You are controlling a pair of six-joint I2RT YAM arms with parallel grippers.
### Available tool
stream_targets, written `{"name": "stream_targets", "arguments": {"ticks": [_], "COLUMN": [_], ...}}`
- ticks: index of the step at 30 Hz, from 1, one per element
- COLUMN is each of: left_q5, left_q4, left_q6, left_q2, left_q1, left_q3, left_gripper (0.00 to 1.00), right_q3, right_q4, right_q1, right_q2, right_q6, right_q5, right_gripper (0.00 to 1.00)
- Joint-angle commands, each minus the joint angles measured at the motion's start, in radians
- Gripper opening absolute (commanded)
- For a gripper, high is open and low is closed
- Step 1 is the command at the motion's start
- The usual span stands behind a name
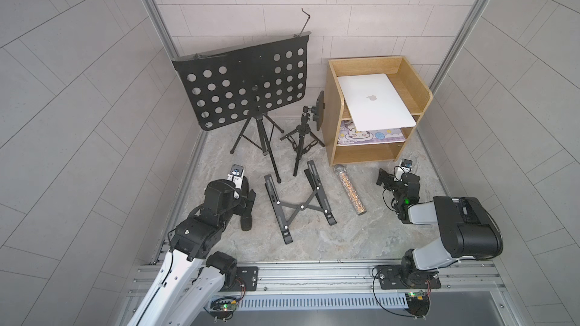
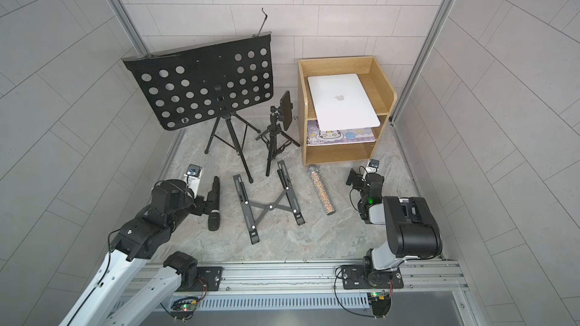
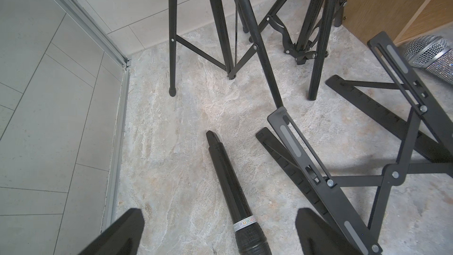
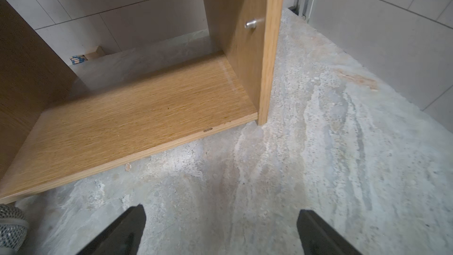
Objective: Close the laptop lid and set it aside
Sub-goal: Reset both arms
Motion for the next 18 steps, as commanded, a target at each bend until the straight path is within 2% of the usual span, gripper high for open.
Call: {"name": "stream_targets", "arguments": {"ticks": [1, 6, 9, 12, 16, 18], "left_q5": [-0.054, -0.173, -0.207, -0.215, -0.236, -0.22], "left_q4": [0.02, 0.165, 0.304, 0.468, 0.753, 0.837], "left_q6": [-0.023, -0.057, -0.034, -0.014, -0.044, -0.082], "left_q2": [-0.026, -0.042, -0.008, 0.077, 0.217, 0.307], "left_q1": [0.0, 0.001, 0.011, 0.05, 0.121, 0.173], "left_q3": [-0.024, -0.121, -0.178, -0.248, -0.343, -0.354], "left_gripper": [1.0, 1.0, 1.0, 1.0, 1.0, 1.0], "right_q3": [0.056, 0.057, 0.069, 0.068, 0.068, 0.067], "right_q4": [-0.041, -0.036, -0.065, -0.059, -0.059, -0.057], "right_q1": [-0.006, -0.005, -0.002, -0.003, -0.003, -0.003], "right_q2": [-0.026, -0.022, -0.026, -0.023, -0.023, -0.022], "right_q6": [-0.007, -0.02, -0.029, -0.031, -0.031, -0.031], "right_q5": [-0.002, -0.018, -0.03, -0.028, -0.028, -0.028], "right_gripper": [1.0, 1.0, 1.0, 1.0, 1.0, 1.0]}}
